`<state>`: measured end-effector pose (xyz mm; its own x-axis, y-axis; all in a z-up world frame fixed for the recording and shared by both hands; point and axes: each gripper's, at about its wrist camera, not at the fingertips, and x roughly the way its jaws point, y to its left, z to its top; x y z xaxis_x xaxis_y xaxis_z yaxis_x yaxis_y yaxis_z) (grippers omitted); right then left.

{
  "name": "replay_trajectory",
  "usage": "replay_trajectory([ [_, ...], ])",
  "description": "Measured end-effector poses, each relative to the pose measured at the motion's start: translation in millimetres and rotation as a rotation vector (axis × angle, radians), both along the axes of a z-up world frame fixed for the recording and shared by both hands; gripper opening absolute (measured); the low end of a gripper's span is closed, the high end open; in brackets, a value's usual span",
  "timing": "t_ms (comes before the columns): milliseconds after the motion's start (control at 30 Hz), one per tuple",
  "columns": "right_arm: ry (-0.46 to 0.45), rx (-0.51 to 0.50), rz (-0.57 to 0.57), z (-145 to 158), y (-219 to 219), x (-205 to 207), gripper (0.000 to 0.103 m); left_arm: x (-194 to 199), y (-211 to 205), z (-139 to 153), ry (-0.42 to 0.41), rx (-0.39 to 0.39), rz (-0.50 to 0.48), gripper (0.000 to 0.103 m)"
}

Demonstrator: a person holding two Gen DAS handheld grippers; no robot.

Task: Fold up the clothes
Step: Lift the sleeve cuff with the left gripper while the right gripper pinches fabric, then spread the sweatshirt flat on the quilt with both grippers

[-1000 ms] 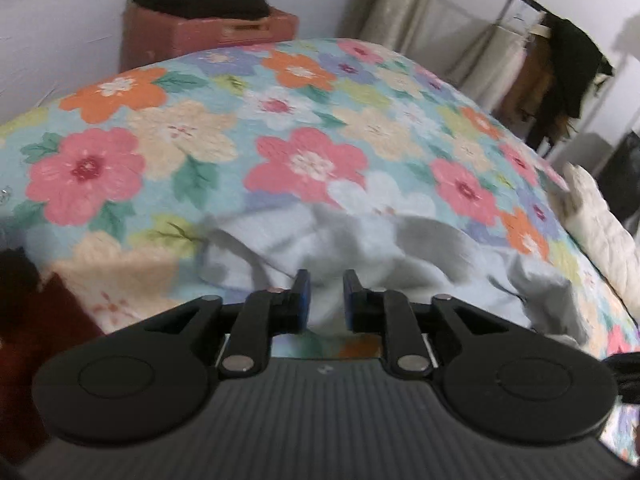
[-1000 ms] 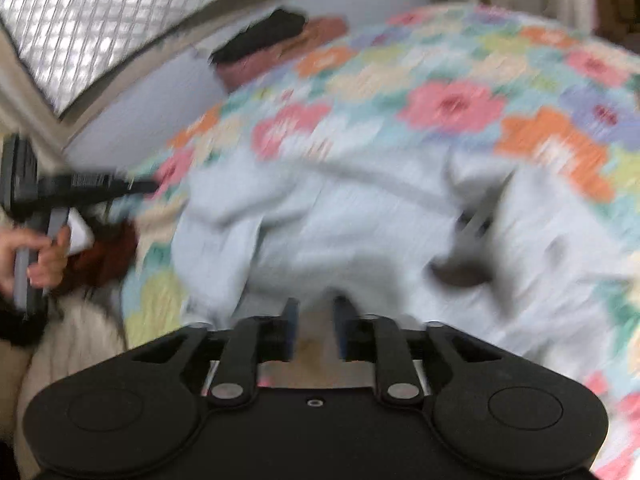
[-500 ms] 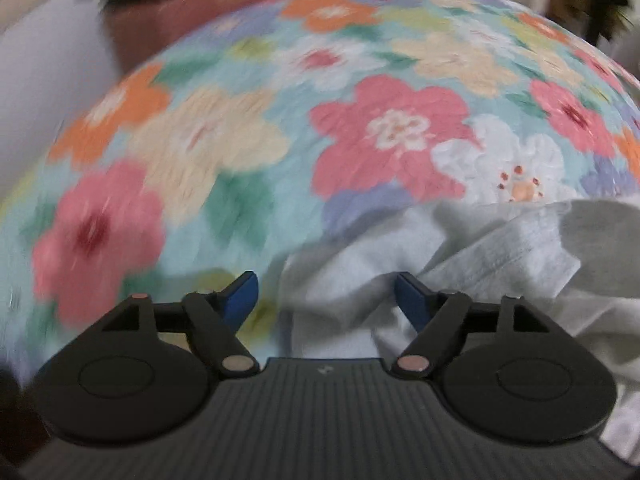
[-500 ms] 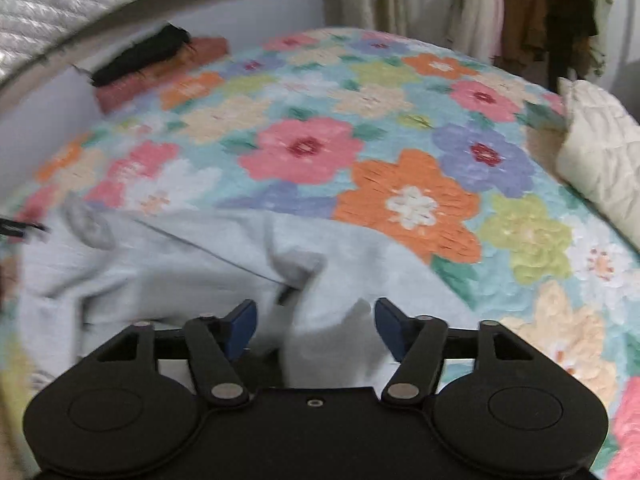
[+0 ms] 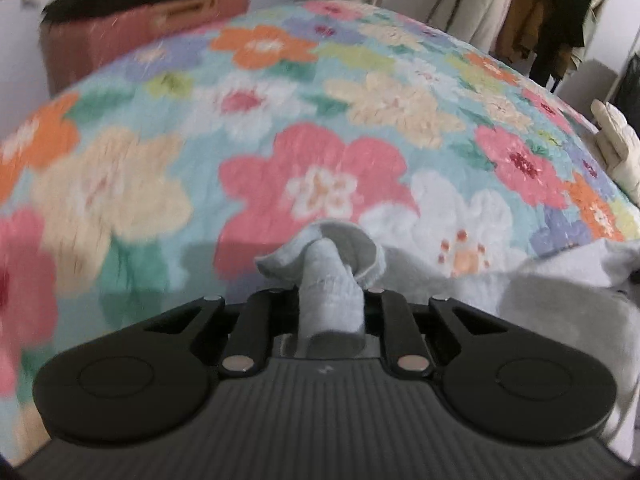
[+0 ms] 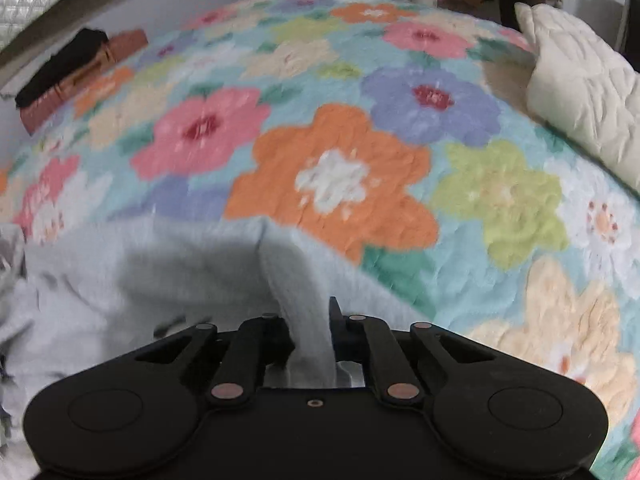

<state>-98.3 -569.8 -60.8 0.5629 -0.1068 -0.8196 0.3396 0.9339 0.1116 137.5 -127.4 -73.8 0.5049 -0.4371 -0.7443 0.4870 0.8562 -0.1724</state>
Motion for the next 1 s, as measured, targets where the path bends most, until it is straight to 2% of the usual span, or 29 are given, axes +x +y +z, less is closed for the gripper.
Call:
replay_trajectory([
  [100,-0.025,-0.037,0.037,18.6,-3.1,9.4,0.008,11.2,-14.7,18.7,-0.036,-0.011,-0.044,0.014],
  [267,-0.098,-0.173,0.046,66.2,-18.9,32.6,0.007,36.8,-33.0,51.4,-0.11,-0.033,-0.066,0.012],
  [467,-0.233,-0.309,-0.053,128.6,-55.3,59.8,0.006,74.6,-51.0,114.6,-0.329,-0.154,0.029,0.012],
  [533,-0.286,-0.34,-0.089,144.3,-62.3,68.3,0.006,79.7,-66.3,129.0,-0.446,-0.159,0.069,0.023],
  [567,-0.31,-0.343,-0.111,151.2,-67.2,74.1,0.006,80.7,-77.9,130.3,-0.5,-0.118,0.096,0.047],
  [600,-0.324,-0.339,-0.137,157.0,-74.0,82.4,0.007,81.8,-89.4,131.6,-0.555,-0.078,0.123,0.081],
  [633,-0.32,-0.331,-0.159,159.3,-80.9,91.1,0.007,83.5,-97.3,130.4,-0.561,-0.062,0.144,0.087],
  [700,-0.275,-0.28,-0.203,153.6,-94.6,110.4,0.013,87.8,-102.4,120.9,-0.453,-0.107,0.155,0.087],
  [767,-0.248,-0.233,-0.243,140.9,-99.0,115.8,0.031,89.0,-97.4,103.5,-0.268,-0.235,0.116,0.087],
  [800,-0.245,-0.235,-0.245,133.8,-94.6,112.5,0.034,84.3,-96.1,92.1,-0.195,-0.253,0.109,0.087],
  [867,-0.233,-0.233,-0.239,118.1,-83.8,102.0,0.046,69.4,-96.8,67.4,-0.084,-0.225,0.089,0.087],
  [933,-0.229,-0.192,-0.228,103.2,-71.3,82.7,0.047,48.7,-99.5,48.4,-0.062,-0.146,0.055,0.087],
  [1000,-0.238,-0.12,-0.22,90.0,-58.8,58.5,0.049,17.8,-92.7,29.6,-0.071,-0.143,0.028,0.087],
])
